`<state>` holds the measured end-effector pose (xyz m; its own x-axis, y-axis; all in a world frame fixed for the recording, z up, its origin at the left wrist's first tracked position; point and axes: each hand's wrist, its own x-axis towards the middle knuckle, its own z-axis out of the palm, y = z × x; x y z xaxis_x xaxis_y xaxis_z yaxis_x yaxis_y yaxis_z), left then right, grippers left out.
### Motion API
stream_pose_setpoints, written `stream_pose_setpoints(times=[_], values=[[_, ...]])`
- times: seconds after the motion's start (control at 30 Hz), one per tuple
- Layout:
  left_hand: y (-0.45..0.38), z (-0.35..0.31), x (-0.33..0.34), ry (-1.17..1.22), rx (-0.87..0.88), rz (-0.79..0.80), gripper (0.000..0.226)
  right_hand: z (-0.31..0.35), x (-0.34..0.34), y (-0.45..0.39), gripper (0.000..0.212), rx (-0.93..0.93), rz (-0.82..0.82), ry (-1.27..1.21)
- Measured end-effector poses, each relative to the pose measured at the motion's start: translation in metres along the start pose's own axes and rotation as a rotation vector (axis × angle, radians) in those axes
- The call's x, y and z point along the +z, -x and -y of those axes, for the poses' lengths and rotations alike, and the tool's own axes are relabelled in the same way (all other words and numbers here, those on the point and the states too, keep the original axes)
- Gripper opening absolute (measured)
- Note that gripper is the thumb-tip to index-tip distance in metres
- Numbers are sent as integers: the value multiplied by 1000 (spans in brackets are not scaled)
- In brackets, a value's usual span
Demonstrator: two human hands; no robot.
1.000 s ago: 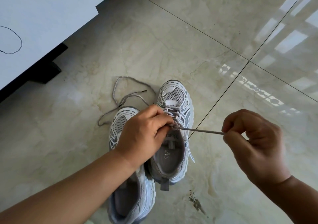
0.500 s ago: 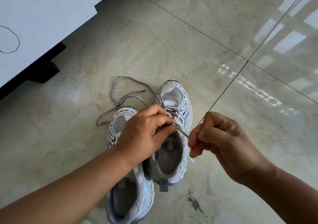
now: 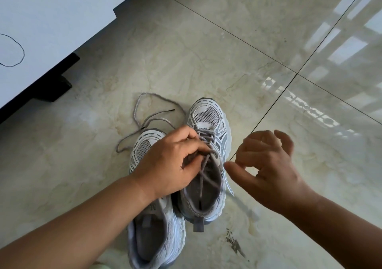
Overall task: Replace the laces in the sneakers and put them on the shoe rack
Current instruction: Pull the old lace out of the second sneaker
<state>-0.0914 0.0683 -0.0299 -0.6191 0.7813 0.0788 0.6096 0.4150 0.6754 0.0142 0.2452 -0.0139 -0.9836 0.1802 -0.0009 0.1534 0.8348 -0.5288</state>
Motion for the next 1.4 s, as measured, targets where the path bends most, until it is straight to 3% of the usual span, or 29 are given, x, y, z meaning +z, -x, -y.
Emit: stream_pose_setpoints(times=[0.13, 0.23, 0.4, 0.47, 0.63, 0.73, 0.83, 1.0, 1.1, 1.17, 1.23, 1.3, 1.4], values=[[6, 2, 1, -99, 49, 0, 21, 6, 4, -11, 25, 46, 85, -164], [8, 0, -1, -69, 44, -1, 19, 13, 7, -20, 24, 27, 114, -220], [14, -1, -2, 0, 4, 87, 16, 20, 11, -29, 3, 161, 258, -267], [12, -1, -2, -74, 38, 127, 12, 21, 14, -30, 10, 222, 274, -299], [11, -2, -6, 39, -19, -47, 6, 20, 17, -26, 17, 306, 261, -383], [16, -2, -10, 36, -79, -180, 8, 20, 15, -24, 18, 276, 251, -369], [16, 5, -17, -132, -184, -236, 13, 21, 14, -23, 22, 237, 231, -347], [23, 38, -32, -370, -518, -136, 37, 20, 13, -23, 18, 236, 245, -368], [20, 31, -31, -276, -302, -166, 29, 19, 14, -24, 16, 232, 245, -396], [17, 10, -24, -115, -192, -69, 34, 19, 17, -25, 15, 218, 245, -393], [14, -7, -14, -52, -168, 33, 36, 17, 18, -26, 19, 172, 244, -362], [12, -12, -6, -71, -184, 38, 28, 14, 17, -29, 22, 81, 263, -301], [8, -14, -3, -24, -283, 8, 18, 8, 14, -34, 5, -147, 260, -164]])
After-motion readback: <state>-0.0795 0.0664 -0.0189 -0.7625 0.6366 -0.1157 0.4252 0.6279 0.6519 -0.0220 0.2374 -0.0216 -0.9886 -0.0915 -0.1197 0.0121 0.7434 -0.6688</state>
